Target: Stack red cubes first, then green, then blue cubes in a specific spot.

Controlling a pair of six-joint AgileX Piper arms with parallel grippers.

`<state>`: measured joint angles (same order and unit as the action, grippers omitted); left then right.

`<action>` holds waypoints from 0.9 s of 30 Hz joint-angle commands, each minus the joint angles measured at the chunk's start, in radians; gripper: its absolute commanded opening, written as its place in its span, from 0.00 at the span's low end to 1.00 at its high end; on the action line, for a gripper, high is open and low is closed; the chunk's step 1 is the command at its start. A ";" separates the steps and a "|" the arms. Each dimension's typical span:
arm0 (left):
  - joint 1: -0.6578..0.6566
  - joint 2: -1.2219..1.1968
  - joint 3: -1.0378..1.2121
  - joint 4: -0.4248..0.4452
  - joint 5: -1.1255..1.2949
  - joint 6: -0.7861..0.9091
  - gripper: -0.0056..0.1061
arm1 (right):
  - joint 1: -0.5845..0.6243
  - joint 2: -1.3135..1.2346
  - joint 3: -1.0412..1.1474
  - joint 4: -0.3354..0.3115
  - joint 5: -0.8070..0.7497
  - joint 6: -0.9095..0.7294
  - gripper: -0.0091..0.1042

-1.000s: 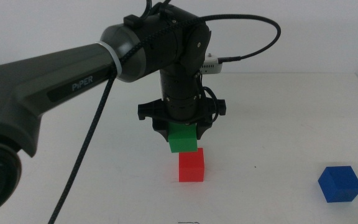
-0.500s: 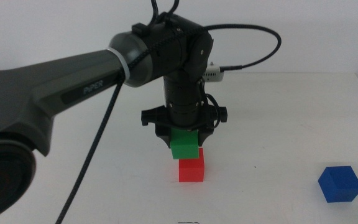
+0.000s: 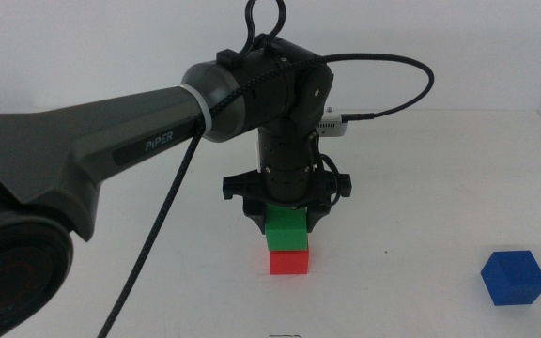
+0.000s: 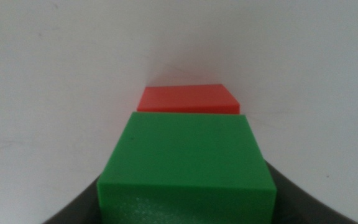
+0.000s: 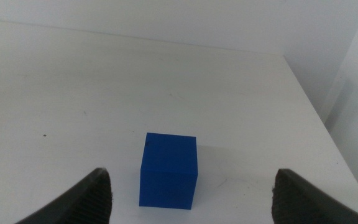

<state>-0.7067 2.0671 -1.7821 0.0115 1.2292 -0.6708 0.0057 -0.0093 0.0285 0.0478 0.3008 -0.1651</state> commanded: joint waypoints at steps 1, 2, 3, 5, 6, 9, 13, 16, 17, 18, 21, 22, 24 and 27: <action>-0.013 -0.060 -0.031 -0.011 0.017 -0.009 0.04 | -0.006 -0.023 -0.019 -0.011 -0.078 -0.006 0.66; -0.019 -0.060 -0.031 -0.011 0.019 -0.017 0.04 | -0.006 -0.023 -0.019 -0.011 -0.078 -0.006 0.66; -0.019 -0.060 -0.031 -0.011 0.019 -0.022 0.04 | -0.006 -0.023 -0.019 -0.011 -0.078 -0.006 0.66; -0.019 -0.060 -0.031 -0.011 0.020 -0.027 0.04 | -0.006 -0.023 -0.019 -0.011 -0.078 -0.006 0.66; -0.019 -0.060 -0.031 -0.011 0.020 -0.027 0.04 | -0.006 -0.023 -0.019 -0.011 -0.078 -0.006 0.66; -0.019 -0.060 -0.031 -0.011 0.020 -0.027 0.04 | -0.006 -0.023 -0.019 -0.011 -0.078 -0.006 0.66; -0.019 -0.037 -0.031 0.002 0.023 -0.034 0.04 | -0.006 -0.023 -0.019 -0.011 -0.078 -0.006 0.66; -0.019 -0.027 -0.031 -0.002 0.023 -0.034 0.04 | -0.006 -0.023 -0.019 -0.011 -0.078 -0.006 0.66; -0.019 -0.026 -0.031 -0.003 0.023 -0.034 0.04 | -0.006 -0.023 -0.019 -0.011 -0.078 -0.006 0.66; -0.019 -0.026 -0.031 0.005 0.011 -0.034 0.18 | -0.006 -0.023 -0.019 -0.011 -0.078 -0.006 0.66; -0.019 -0.026 -0.031 0.005 -0.029 -0.027 0.42 | -0.006 -0.023 -0.019 -0.011 -0.078 -0.006 0.66; -0.019 -0.026 -0.031 0.014 -0.035 -0.026 0.59 | -0.006 -0.023 -0.019 -0.011 -0.078 -0.006 0.66; -0.019 -0.026 -0.031 0.022 -0.039 -0.025 0.63 | -0.006 -0.023 -0.019 -0.011 -0.078 -0.006 0.66; -0.019 -0.026 -0.031 0.032 -0.041 -0.023 0.70 | -0.006 -0.023 -0.019 -0.011 -0.078 -0.006 0.66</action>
<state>-0.7225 2.0983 -1.7851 0.0332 1.2051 -0.6898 0.0057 -0.0093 0.0285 0.0471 0.3008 -0.1651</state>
